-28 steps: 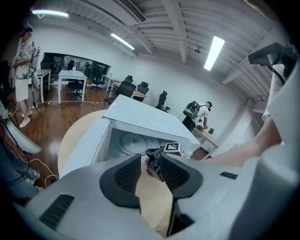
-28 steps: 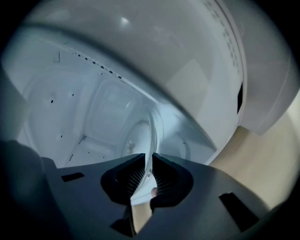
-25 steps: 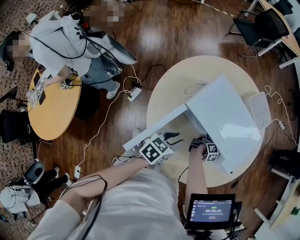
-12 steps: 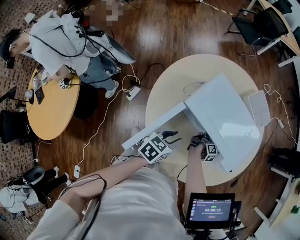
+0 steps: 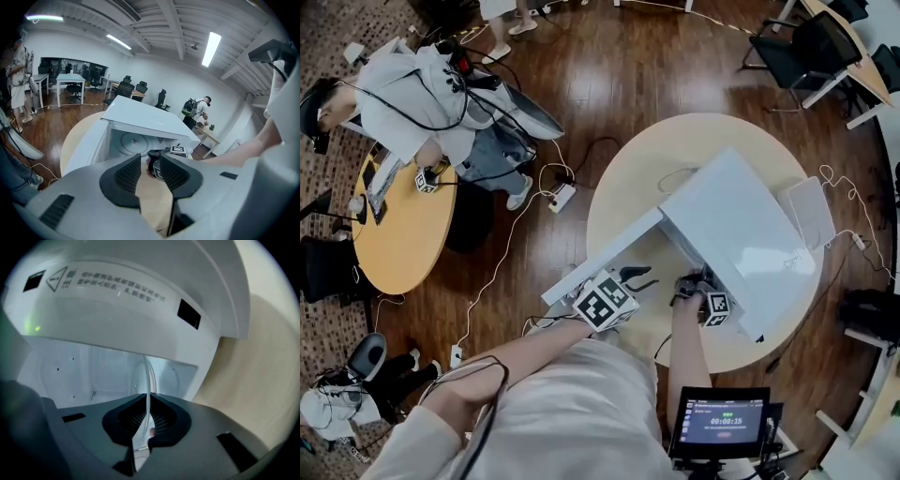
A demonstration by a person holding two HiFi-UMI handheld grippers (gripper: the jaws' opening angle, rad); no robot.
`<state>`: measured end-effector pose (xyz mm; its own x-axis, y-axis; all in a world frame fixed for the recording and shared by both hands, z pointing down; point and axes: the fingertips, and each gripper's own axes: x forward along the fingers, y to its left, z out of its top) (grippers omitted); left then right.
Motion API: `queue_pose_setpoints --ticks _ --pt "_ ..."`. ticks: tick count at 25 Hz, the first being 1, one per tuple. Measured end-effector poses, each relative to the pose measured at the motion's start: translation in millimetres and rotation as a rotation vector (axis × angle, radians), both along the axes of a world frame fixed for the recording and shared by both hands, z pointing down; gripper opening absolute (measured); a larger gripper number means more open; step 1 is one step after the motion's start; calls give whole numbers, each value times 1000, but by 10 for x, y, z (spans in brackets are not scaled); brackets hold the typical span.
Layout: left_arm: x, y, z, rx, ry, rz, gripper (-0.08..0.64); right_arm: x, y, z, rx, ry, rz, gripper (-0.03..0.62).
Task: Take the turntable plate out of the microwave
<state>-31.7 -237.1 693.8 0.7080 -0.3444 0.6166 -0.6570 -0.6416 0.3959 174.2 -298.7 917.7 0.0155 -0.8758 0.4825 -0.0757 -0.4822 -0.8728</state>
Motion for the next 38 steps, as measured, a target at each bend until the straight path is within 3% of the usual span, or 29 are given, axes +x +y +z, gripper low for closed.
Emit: queue_pose_setpoints --ticks 18,28,38 --pt "106 36 75 -7 1 -23 135 -108 75 -26 19 -67 -58 28" --pt "399 -38 419 -96 19 -65 135 -209 213 -27 32 -117 -73 28" --pt "511 -212 1025 -257 73 -202 135 -212 303 -21 38 -141 -97 28"
